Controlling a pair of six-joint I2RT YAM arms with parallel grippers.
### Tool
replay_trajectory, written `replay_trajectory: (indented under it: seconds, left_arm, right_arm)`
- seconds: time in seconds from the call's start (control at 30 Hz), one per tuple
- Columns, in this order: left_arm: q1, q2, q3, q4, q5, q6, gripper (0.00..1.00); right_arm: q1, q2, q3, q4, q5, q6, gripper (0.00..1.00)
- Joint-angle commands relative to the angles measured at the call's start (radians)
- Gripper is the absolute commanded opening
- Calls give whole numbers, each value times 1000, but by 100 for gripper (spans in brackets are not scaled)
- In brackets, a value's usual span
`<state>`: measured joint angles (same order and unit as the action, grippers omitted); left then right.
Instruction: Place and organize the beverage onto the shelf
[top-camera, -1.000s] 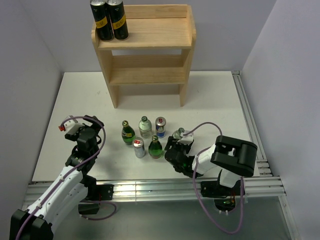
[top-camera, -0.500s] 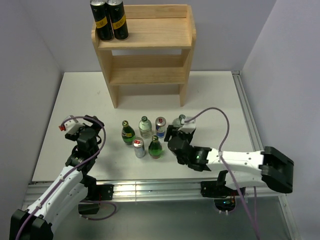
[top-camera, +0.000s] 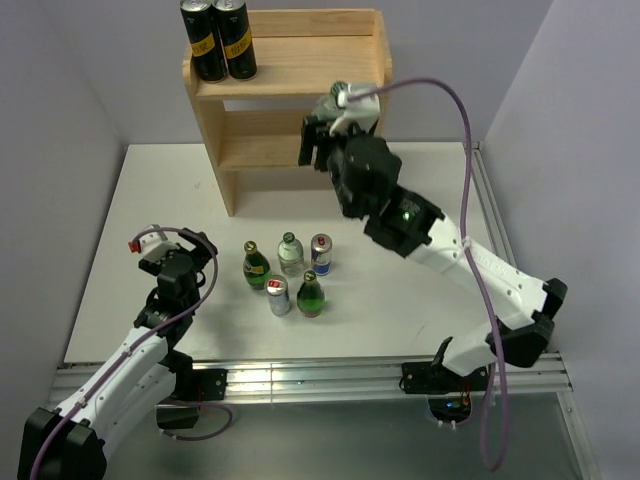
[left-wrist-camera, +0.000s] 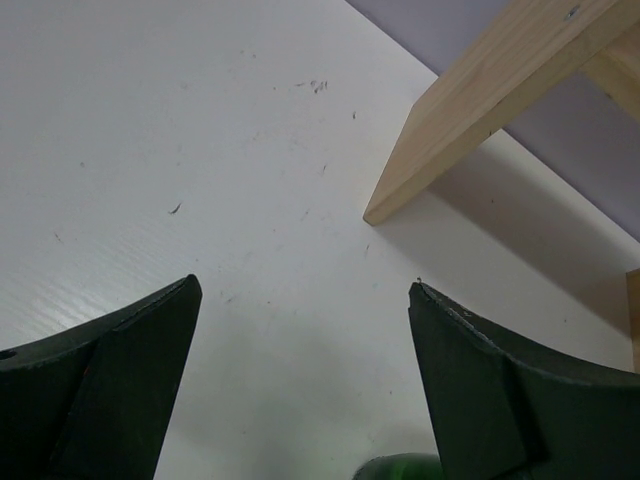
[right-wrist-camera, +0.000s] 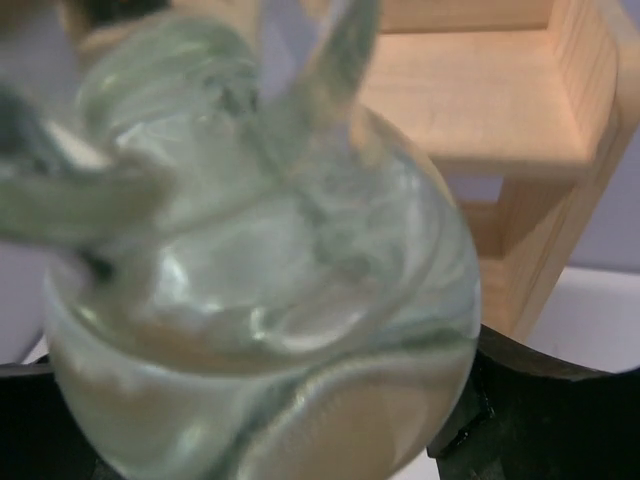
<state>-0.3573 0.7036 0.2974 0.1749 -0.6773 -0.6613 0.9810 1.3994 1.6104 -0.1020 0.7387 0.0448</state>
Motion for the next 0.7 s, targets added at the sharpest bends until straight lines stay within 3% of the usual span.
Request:
replay_trajectory:
  seconds: [0.0, 0.3, 0.43, 0.67]
  left_arm:
    - [-3, 17, 29, 26, 28, 23, 91]
    - [-3, 31, 32, 32, 38, 25, 91]
    - [-3, 39, 36, 31, 39, 25, 91]
    - [-3, 45, 39, 31, 39, 25, 90]
  right_arm:
    - [-100, 88, 265, -89, -117, -123, 0]
    - [-260, 366, 726, -252, -167, -169, 0]
    - [-294, 440, 818, -236, -170, -194, 0]
    - [-369, 469, 826, -176, -179, -186, 0]
